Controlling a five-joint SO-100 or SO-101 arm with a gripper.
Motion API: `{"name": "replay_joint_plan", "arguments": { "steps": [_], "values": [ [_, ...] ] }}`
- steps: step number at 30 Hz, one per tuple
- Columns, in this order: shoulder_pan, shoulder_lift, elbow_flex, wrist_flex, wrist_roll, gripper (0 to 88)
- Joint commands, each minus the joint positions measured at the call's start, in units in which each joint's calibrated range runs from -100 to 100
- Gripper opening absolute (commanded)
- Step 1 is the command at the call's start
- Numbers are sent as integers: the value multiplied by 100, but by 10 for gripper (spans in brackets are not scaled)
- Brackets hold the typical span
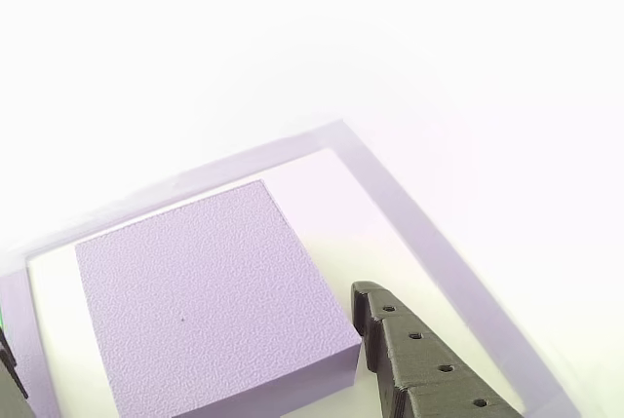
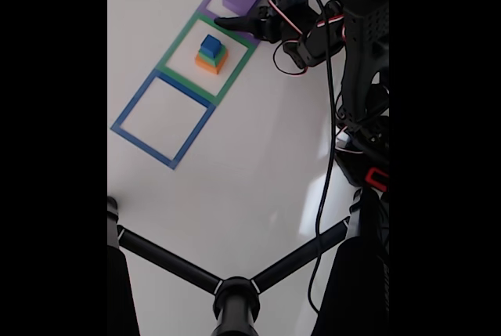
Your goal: Tower of hanoi
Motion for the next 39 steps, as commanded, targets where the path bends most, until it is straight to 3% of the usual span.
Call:
{"name": "replay_joint_plan", "arguments": {
  "steps": [1,25,39],
  "values": [
    [-21,-47,-147,-130,0,389],
    [-203,-39,-128,-130,0,191],
    [-376,-685,53,275,0,171]
  ]
}}
